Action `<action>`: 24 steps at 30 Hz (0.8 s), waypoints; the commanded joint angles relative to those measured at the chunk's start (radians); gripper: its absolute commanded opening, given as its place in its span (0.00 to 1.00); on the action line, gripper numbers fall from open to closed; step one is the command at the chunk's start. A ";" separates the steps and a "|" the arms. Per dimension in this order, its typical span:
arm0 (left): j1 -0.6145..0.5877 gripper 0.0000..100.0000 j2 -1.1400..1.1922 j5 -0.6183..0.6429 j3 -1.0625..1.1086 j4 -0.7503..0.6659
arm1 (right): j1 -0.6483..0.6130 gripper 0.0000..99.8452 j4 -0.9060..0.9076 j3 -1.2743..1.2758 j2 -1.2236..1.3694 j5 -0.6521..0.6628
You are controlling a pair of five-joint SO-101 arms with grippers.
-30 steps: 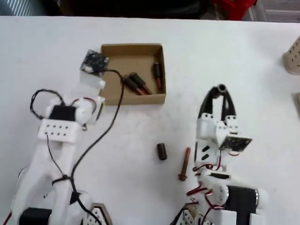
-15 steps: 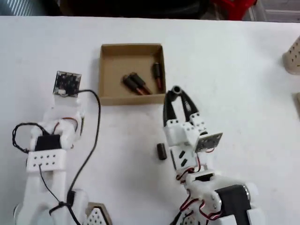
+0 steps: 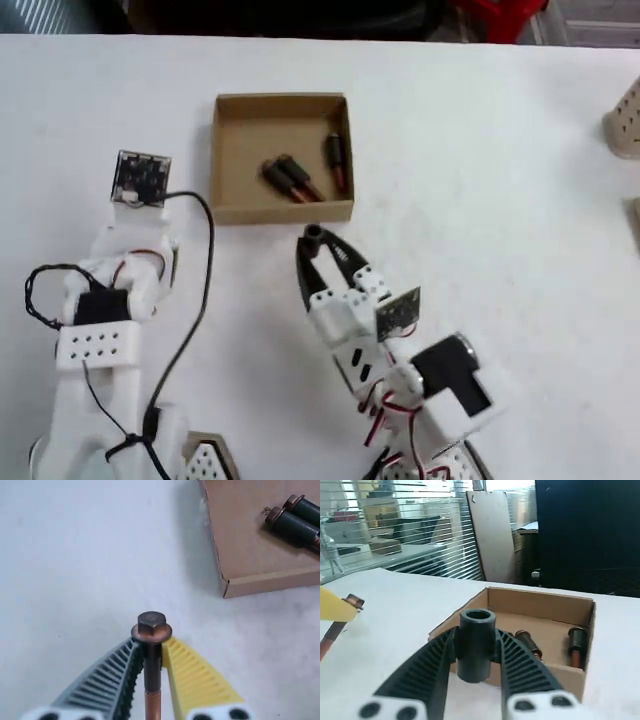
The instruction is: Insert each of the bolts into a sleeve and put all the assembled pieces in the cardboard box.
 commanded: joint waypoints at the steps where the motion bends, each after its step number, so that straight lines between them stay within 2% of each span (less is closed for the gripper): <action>1: -0.008 0.02 -0.035 0.011 -0.009 -0.029 | -0.045 0.02 -0.041 -0.037 0.062 -0.003; 15: -0.004 0.02 -0.035 0.017 -0.009 -0.026 | -0.119 0.02 -0.041 -0.098 0.140 -0.003; 20: 0.001 0.02 -0.041 0.192 -0.017 -0.058 | -0.119 0.02 -0.036 -0.098 0.142 -0.003; 24: 0.042 0.02 -0.041 0.316 0.031 -0.250 | -0.116 0.02 -0.036 -0.098 0.142 -0.003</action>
